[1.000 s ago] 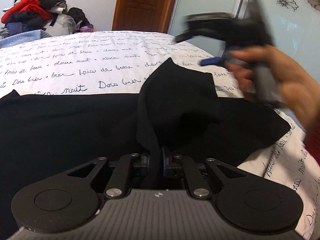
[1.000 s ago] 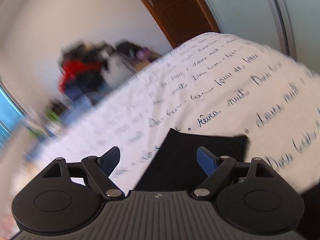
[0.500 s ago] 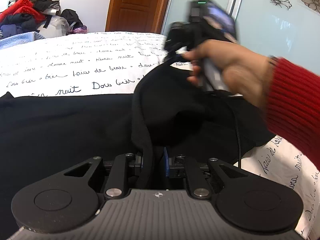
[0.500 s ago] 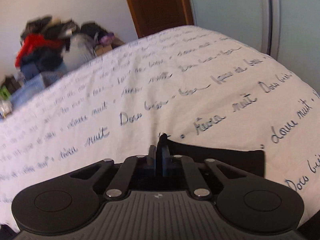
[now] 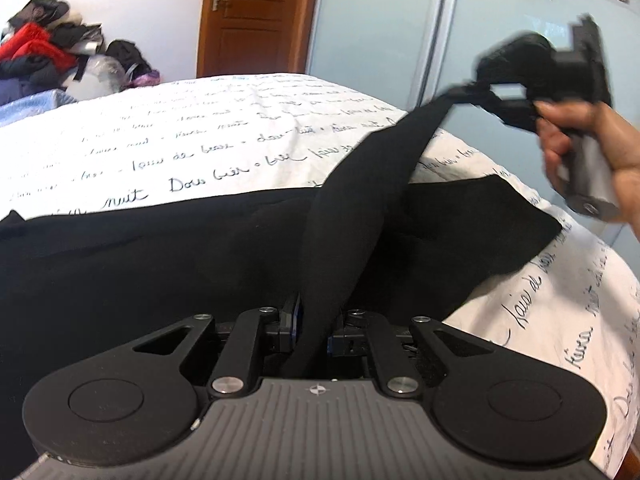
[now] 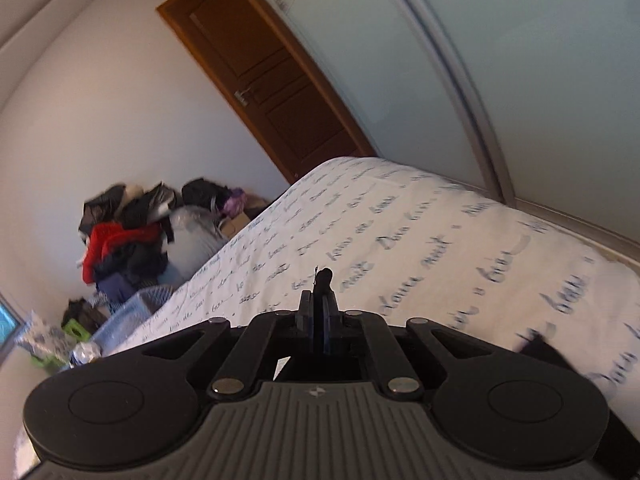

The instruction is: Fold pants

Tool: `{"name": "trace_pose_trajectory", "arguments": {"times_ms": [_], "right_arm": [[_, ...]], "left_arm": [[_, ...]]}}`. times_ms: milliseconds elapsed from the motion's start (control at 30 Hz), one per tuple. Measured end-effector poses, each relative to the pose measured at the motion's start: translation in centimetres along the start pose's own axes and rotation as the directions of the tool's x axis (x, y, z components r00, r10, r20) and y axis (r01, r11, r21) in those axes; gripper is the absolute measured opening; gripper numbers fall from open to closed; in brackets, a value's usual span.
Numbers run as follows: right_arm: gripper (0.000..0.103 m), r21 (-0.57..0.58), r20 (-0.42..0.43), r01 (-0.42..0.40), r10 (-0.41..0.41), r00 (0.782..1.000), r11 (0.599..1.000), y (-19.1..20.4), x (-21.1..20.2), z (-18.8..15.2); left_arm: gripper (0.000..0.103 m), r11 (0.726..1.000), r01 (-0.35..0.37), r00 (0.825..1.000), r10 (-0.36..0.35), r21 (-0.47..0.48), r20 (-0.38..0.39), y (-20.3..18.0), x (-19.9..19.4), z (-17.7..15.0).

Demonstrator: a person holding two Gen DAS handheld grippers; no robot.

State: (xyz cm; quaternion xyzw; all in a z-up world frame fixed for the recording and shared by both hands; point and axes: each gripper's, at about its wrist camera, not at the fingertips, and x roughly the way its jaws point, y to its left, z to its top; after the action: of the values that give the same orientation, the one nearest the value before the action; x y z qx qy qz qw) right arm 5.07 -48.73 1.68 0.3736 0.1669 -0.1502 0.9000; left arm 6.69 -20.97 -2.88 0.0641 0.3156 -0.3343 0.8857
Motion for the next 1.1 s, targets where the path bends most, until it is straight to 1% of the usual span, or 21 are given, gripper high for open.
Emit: {"name": "trace_pose_trajectory", "arguments": {"times_ms": [67, 133, 200, 267, 300, 400, 467, 500, 567, 600, 667, 700, 733, 767, 800, 833, 867, 900, 967, 1033, 1100], "right_arm": [[0.005, 0.065, 0.004, 0.015, -0.015, 1.0, 0.998, -2.6, -1.7, -0.7], [0.005, 0.143, -0.01, 0.03, -0.028, 1.0, 0.989, -5.6, -2.9, -1.6], [0.005, 0.197, -0.028, 0.059, -0.055, 0.998, 0.979, -8.0, -3.5, -2.7], [0.007, 0.255, -0.072, 0.04, -0.023, 0.997, 0.966, -9.9, -3.3, -3.5], [0.007, 0.29, -0.08, 0.036, -0.013, 0.997, 0.956, -10.6, -3.2, -3.9], [0.01, 0.326, -0.108, 0.051, -0.016, 0.994, 0.944, -11.5, -2.4, -4.5], [0.012, 0.36, -0.108, 0.025, 0.015, 0.994, 0.932, -11.8, -1.7, -4.8], [0.018, 0.39, -0.103, 0.003, 0.04, 0.994, 0.921, -12.1, -1.4, -5.0], [0.026, 0.419, -0.102, -0.016, 0.065, 0.993, 0.908, -12.2, -0.5, -5.0], [0.029, 0.419, -0.1, -0.022, 0.07, 0.993, 0.908, -12.1, -0.2, -5.0], [0.036, 0.39, -0.1, -0.03, 0.075, 0.992, 0.921, -11.3, 0.3, -4.9], [0.036, 0.374, -0.106, -0.032, 0.077, 0.991, 0.927, -11.0, 0.7, -4.9], [0.036, 0.366, -0.11, -0.032, 0.077, 0.991, 0.93, -10.8, 1.1, -4.9], [0.033, 0.356, -0.112, -0.039, 0.084, 0.99, 0.934, -10.7, 1.4, -4.9], [0.02, 0.339, -0.115, -0.043, 0.086, 0.99, 0.94, -10.5, 1.6, -4.9], [0.008, 0.314, -0.122, -0.027, 0.068, 0.99, 0.949, -10.2, 1.7, -4.9], [0.004, 0.286, -0.126, -0.005, 0.043, 0.991, 0.958, -10.0, 1.6, -4.9], [0.004, 0.268, -0.118, 0.001, 0.032, 0.992, 0.963, -9.8, 1.6, -4.8], [0.004, 0.233, -0.108, -0.012, 0.038, 0.993, 0.972, -8.9, 1.7, -4.2], [0.004, 0.182, -0.12, -0.022, 0.044, 0.992, 0.983, -7.3, 2.5, -3.2], [0.004, 0.13, -0.153, -0.042, 0.062, 0.986, 0.991, -5.0, 4.2, -1.9]], "left_arm": [[0.014, 1.0, -0.008, 1.0, 0.008, 0.025, 0.001, -0.3, 0.1, -0.1], [0.014, 0.999, -0.01, 1.0, 0.01, 0.036, -0.003, -0.4, 0.2, -0.3], [0.014, 0.999, -0.013, 1.0, 0.013, 0.043, -0.008, -0.5, 0.4, -0.3], [0.014, 0.998, -0.018, 1.0, 0.018, 0.052, -0.01, -0.7, 0.5, -0.4], [0.014, 0.998, -0.021, 1.0, 0.022, 0.056, -0.011, -0.8, 0.5, -0.4], [0.015, 0.997, -0.028, 1.0, 0.028, 0.069, -0.01, -1.1, 0.6, -0.4], [0.016, 0.997, -0.028, 1.0, 0.029, 0.074, -0.009, -1.2, 0.6, -0.5], [0.016, 0.997, -0.03, 0.999, 0.031, 0.077, -0.007, -1.2, 0.7, -0.4], [0.018, 0.996, -0.034, 0.999, 0.034, 0.082, -0.001, -1.4, 0.7, -0.5], [0.018, 0.996, -0.035, 0.999, 0.035, 0.083, -0.001, -1.4, 0.7, -0.5], [0.018, 0.996, -0.035, 0.999, 0.036, 0.082, -0.002, -1.6, 0.8, -0.4], [0.018, 0.996, -0.035, 0.999, 0.035, 0.08, -0.004, -1.6, 0.9, -0.3], [0.019, 0.996, -0.034, 0.999, 0.034, 0.077, -0.005, -1.6, 0.9, -0.3], [0.019, 0.997, -0.033, 0.999, 0.033, 0.073, -0.007, -1.6, 0.9, -0.2], [0.018, 0.997, -0.034, 0.999, 0.035, 0.069, -0.008, -1.6, 0.9, -0.1], [0.015, 0.997, -0.038, 0.999, 0.038, 0.064, -0.007, -1.5, 0.8, -0.1], [0.012, 0.997, -0.046, 0.999, 0.047, 0.059, -0.004, -1.4, 0.8, -0.1], [0.012, 0.997, -0.049, 0.999, 0.049, 0.053, 0.0, -1.3, 0.7, 0.0], [0.011, 0.998, -0.051, 0.999, 0.051, 0.04, 0.004, -1.0, 0.6, 0.2], [0.011, 0.998, -0.063, 0.998, 0.062, 0.027, 0.006, -0.6, 0.7, 0.6], [0.011, 0.997, -0.081, 0.997, 0.081, -0.004, 0.01, 0.0, 0.7, 1.2]]}}
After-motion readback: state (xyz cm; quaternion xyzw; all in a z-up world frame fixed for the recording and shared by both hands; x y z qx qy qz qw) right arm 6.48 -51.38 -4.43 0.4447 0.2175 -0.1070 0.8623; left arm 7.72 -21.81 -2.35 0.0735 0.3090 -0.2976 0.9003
